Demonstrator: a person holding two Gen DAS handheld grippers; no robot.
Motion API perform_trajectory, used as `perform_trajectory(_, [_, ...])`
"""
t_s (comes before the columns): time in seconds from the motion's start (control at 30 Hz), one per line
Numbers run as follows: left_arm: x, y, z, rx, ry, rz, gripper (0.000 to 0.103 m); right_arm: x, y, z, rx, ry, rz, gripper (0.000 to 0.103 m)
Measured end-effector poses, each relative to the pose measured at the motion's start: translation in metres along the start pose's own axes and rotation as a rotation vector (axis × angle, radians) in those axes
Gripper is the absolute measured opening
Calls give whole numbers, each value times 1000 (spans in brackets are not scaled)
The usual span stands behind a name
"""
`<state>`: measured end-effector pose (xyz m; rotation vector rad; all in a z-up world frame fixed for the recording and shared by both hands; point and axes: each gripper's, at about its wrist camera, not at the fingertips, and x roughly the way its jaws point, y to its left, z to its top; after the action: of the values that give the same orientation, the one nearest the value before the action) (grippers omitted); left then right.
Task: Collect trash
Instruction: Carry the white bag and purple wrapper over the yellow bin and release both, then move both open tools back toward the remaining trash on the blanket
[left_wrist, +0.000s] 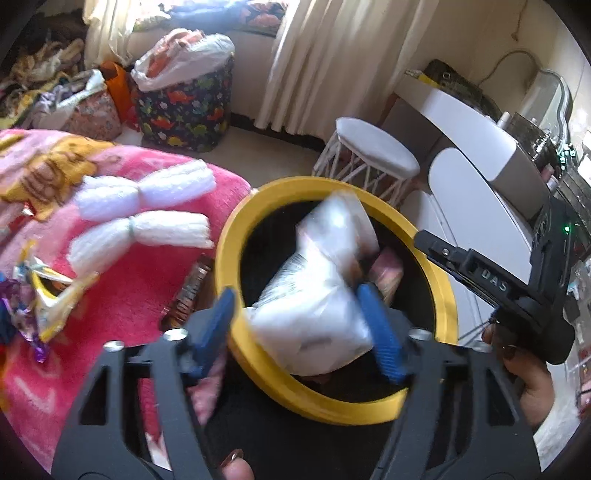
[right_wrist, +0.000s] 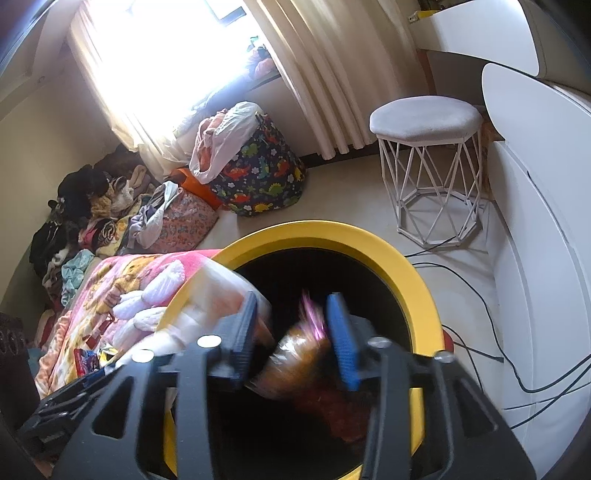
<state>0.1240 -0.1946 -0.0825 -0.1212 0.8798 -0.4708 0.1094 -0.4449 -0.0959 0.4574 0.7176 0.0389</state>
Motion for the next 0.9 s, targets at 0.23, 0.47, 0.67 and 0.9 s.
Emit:
perform_trajectory(0.23, [-22,22,1,-48,-85,52,92,0,7,-1,-16,-6,10,52])
perform_trajectory(0.47, [-43,45,0,-95,-144,99,92,-3,31,-3,-68,-14,40,55])
perform_trajectory(0.67, [-59,60,0,-119,-185,125,92,-3,50,-7,-116,-13,68,55])
perform_trajectory(0.9, [-72,74,0,-140,-215,152,92,-4,77,-12,-211,-9,122,55])
